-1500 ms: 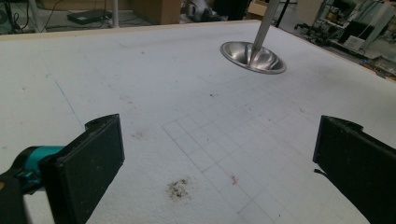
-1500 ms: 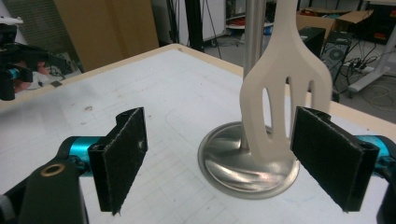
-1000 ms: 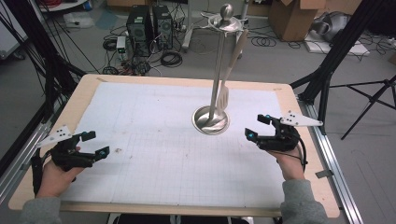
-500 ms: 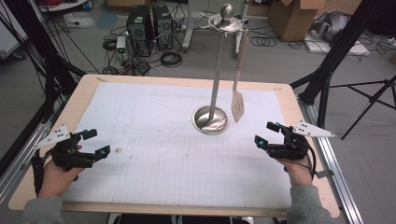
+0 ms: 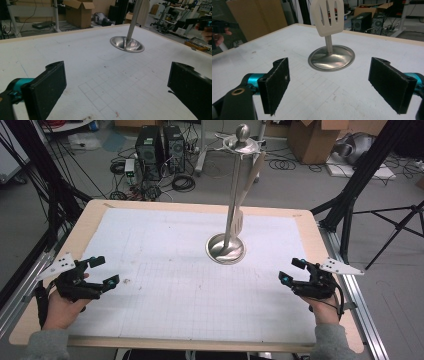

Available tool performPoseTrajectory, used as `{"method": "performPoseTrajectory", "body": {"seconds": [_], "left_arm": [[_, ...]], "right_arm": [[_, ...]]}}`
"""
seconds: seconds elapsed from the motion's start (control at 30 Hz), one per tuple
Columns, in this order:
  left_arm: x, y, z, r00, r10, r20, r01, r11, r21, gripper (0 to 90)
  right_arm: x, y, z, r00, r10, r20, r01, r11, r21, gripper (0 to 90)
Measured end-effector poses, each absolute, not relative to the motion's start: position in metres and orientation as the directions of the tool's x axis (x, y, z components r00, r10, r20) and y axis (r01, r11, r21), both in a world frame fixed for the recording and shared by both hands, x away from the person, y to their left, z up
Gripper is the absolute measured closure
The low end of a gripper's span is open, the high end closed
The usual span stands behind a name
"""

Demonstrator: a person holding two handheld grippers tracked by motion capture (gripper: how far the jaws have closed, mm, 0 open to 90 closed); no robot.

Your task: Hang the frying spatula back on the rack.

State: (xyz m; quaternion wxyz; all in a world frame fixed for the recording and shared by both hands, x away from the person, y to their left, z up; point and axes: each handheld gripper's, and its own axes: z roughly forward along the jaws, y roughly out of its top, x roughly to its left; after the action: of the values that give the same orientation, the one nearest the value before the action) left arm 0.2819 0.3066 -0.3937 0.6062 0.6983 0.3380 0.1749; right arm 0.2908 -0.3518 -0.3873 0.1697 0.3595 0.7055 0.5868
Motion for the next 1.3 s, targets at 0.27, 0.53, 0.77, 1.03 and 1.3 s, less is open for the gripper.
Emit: {"method": "performPoseTrajectory", "body": {"seconds": [0.27, 0.53, 0.77, 1.03, 1.3], "left_arm": [[0.284, 0.305, -0.395, 0.711, 0.682, -0.170, 0.273, -0.045, 0.961, 2.5], [0.284, 0.305, -0.396, 0.708, 0.685, -0.171, 0.279, -0.049, 0.959, 2.5], [0.284, 0.307, -0.397, 0.700, 0.692, -0.179, 0.288, -0.045, 0.957, 2.5], [0.284, 0.308, -0.399, 0.697, 0.694, -0.179, 0.296, -0.052, 0.954, 2.5], [0.285, 0.307, -0.400, 0.696, 0.695, -0.180, 0.305, -0.059, 0.951, 2.5]], "right_arm": [[0.280, -0.361, -0.392, -0.658, 0.730, 0.185, 0.314, 0.042, 0.949, 16.4], [0.270, -0.371, -0.396, -0.622, 0.764, 0.170, 0.304, 0.035, 0.952, 16.3], [0.266, -0.381, -0.401, -0.598, 0.784, 0.165, 0.307, 0.034, 0.951, 16.4], [0.260, -0.396, -0.406, -0.599, 0.781, 0.178, 0.303, 0.016, 0.953, 16.3], [0.254, -0.417, -0.416, -0.596, 0.775, 0.212, 0.308, -0.023, 0.951, 16.4]]}}
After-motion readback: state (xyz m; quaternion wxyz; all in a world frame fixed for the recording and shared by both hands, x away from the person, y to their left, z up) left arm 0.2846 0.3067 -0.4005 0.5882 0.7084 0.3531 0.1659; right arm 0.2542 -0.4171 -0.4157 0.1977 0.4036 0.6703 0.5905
